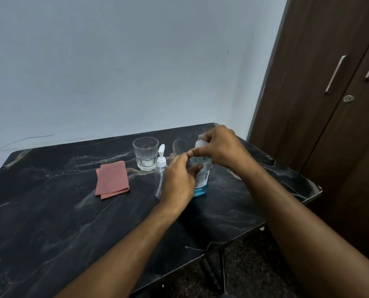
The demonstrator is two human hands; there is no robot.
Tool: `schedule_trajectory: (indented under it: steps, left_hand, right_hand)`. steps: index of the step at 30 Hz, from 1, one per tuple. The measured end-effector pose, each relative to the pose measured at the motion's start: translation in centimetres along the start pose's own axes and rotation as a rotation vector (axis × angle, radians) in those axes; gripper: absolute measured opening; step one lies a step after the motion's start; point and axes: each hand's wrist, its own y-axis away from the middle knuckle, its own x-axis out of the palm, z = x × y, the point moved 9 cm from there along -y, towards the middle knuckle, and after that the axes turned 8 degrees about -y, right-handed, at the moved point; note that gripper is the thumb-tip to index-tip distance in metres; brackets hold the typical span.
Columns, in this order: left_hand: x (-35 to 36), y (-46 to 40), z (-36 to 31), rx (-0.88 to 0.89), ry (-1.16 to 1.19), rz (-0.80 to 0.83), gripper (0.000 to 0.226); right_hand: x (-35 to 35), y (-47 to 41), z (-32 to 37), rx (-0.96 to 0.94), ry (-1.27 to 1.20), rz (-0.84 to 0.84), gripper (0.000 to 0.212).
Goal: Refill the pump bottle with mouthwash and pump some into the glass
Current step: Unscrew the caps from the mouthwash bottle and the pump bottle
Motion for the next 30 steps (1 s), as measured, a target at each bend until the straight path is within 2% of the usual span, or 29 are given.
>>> schedule_trajectory:
  steps: [4, 8, 13, 16, 21, 23, 27, 30]
  left_hand:
    - [0.1, -0.8, 0.5, -0.007, 0.03, 0.065, 0.024]
    - [0.3, -1.1, 0.8, -0.028, 0.03, 0.124, 0.031]
    - [0.7, -1.3, 0.9, -0.054, 0.049, 0.149, 0.047]
    - [0.7, -1.5, 1.0, -0.053, 0.033, 0.15, 0.041]
    - [0.7, -1.9, 1.2, -0.051, 0.032, 0.156, 0.033]
    - [0.8, -1.9, 1.2, -0.046, 0.029, 0.164, 0.031]
    - [0.7, -1.8, 0.6, -0.019, -0.013, 0.169, 0.029]
    - [0.5, -1.8, 0.3, 0.003, -0.056, 0.176, 0.035]
  right_hand:
    - [-0.3, 0.0, 0.5, -0.041, 0.009, 0.054, 0.059]
    - [0.2, -0.2, 0.9, -0.095, -0.034, 0.265, 0.066]
    - [-0.3, -0.7, 1.4, -0.11, 0.196, 0.144, 0.046]
    - [-0.3, -0.6, 2.0, -0.178, 0.215, 0.132, 0.029]
    - [-2.0, -0.6, 2.8, -0.234, 0.226, 0.133, 0.029]
    - [-2.8, -0.6, 2.3, -0.213, 0.129, 0.112, 0.026]
    - [-5.0, -0.1, 0.6, -0.149, -0.235, -0.018, 0.03]
    - [-4.7, 0.5, -2.6, -0.017, -0.451, -0.058, 0.032]
